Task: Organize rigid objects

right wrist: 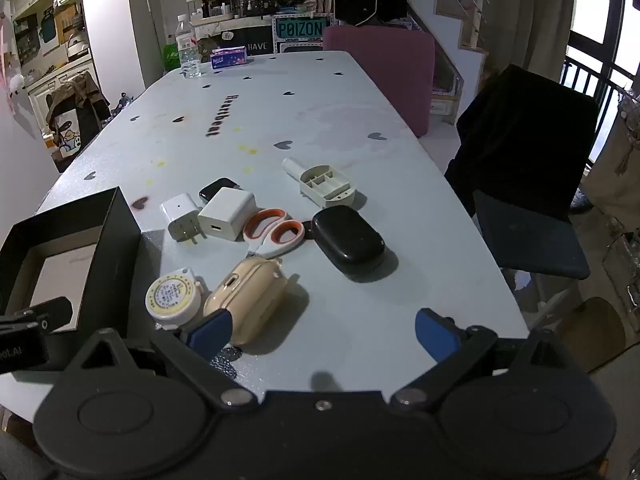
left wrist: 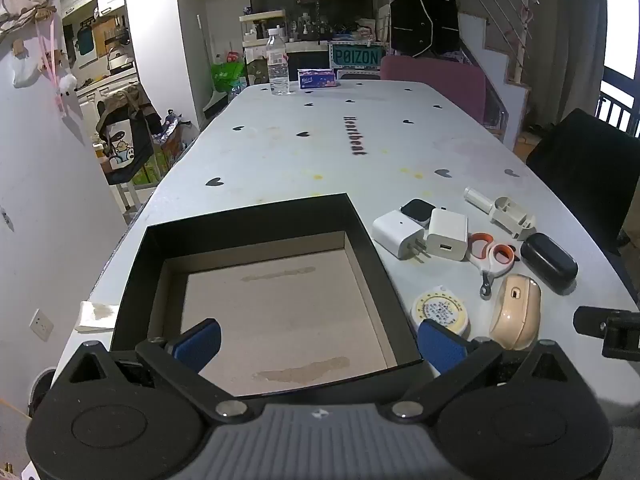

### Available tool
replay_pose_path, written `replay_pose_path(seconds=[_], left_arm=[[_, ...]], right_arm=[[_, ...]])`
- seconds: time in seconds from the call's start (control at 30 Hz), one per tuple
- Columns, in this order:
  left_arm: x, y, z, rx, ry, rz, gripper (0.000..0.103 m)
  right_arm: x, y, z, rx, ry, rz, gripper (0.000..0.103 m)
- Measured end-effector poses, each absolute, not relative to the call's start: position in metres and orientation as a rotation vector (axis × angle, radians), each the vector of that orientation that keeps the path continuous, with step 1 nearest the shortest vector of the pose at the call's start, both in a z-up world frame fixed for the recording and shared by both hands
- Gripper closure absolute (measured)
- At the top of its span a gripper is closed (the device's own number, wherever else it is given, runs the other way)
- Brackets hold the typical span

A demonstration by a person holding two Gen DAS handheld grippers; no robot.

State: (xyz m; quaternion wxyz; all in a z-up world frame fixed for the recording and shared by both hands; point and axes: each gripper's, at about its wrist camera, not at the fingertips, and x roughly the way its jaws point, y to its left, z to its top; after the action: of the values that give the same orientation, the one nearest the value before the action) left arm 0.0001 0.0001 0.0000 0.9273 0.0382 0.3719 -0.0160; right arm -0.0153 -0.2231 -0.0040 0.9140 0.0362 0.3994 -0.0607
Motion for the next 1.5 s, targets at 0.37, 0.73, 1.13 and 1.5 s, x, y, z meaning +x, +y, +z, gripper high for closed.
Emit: replay_pose_path(seconds=[0.37,0.73,1.13,1.5], left_arm=[[0.0002,0.0002,0.0000,0.073,0.762,-0.033,0.000],[-0.0004,-0.0006,-0.0001,0.072,0.763,-0.033,0.000],[-0.0031,-0.0032,0.0017,0.069,0.763,-0.033,0.000],[-0.0049,-0.0055,0.0006,0.070,0.761,-0.036,0.000]], right_arm=[[-0.0153,-0.2228,-0.0047,0.071,0.823,-0.125,0.004],[-0.0159,-0.2223,-0.0051,0.070,0.823,-0.124,0.004],[-0.0141,-0.2211,-0.0069,0.066,0.824,-0.122,0.004],[-0.0174,-0.2203,-0.0052,0.064,0.821,-0.124,0.004]])
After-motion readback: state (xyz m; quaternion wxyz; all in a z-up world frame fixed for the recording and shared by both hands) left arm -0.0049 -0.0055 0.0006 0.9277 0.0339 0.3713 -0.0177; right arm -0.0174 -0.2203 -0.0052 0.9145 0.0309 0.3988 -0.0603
